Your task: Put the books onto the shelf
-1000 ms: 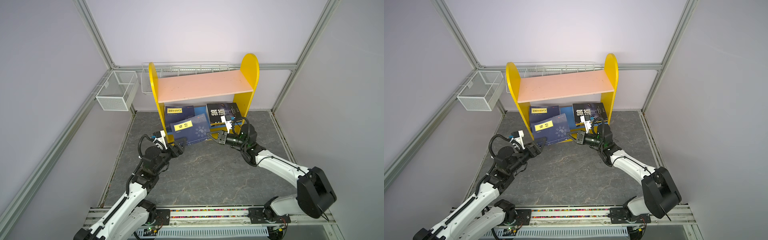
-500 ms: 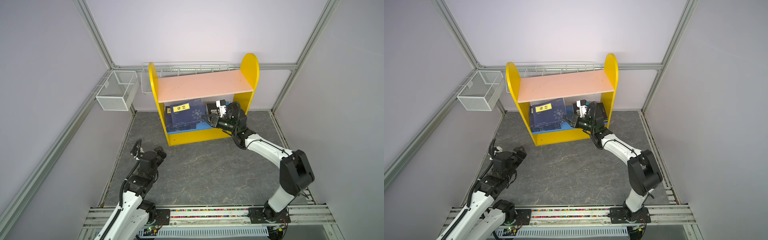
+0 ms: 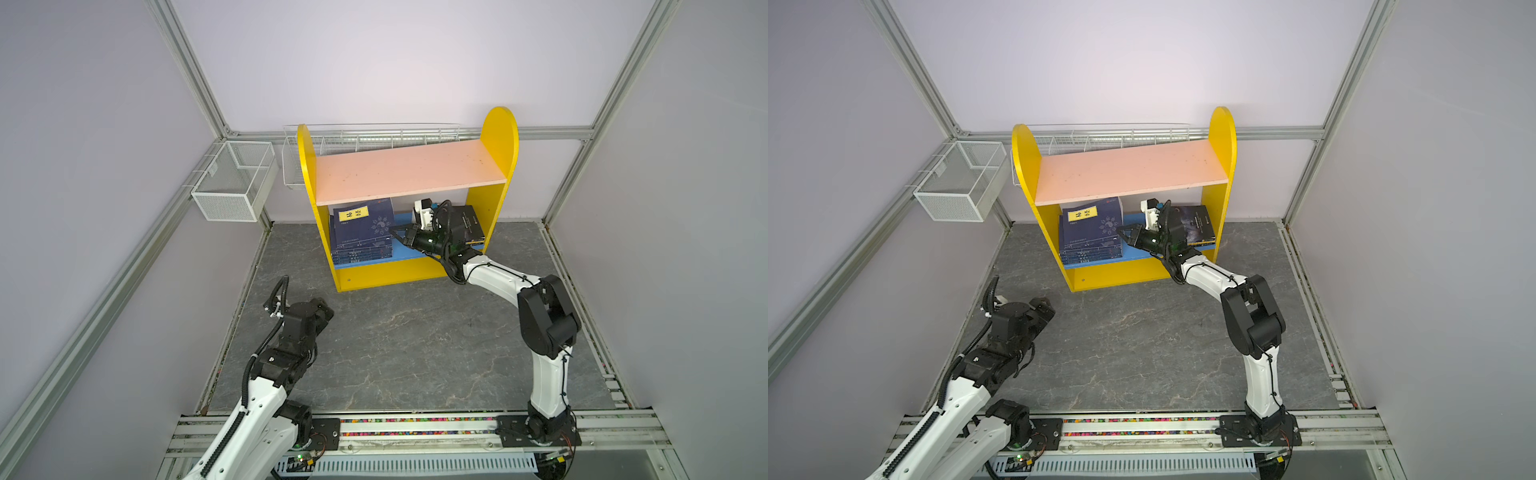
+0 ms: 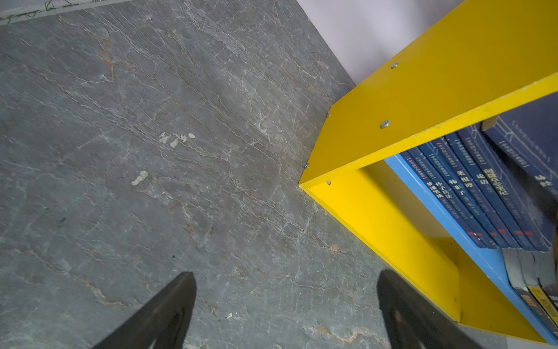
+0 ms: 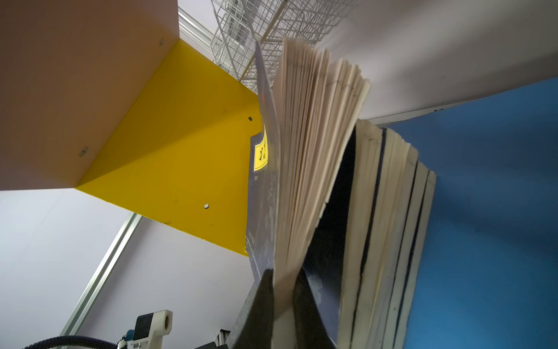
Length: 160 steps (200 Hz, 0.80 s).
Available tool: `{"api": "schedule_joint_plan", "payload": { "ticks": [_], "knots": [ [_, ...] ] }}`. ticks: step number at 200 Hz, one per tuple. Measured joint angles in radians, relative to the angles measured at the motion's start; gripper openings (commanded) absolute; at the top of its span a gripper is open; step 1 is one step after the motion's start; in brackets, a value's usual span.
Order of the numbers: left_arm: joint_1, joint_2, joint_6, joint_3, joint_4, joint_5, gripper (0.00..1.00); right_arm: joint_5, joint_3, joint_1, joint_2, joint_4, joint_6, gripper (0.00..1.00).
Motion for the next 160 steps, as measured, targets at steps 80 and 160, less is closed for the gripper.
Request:
{"api": "schedule_joint_plan", "payload": {
  "ticks": [80, 160],
  "knots": [
    [0.0, 0.001, 0.0, 0.0, -0.001, 0.0, 0.94, -0.001, 0.035, 0.021, 0.043, -0.018, 0.016, 0.07],
    [0.0, 0.001, 0.0, 0.0, -0.001, 0.002, 0.94, 0.001, 0.048, 0.025, 0.049, -0.044, 0.016, 0.11]
  ]
}}
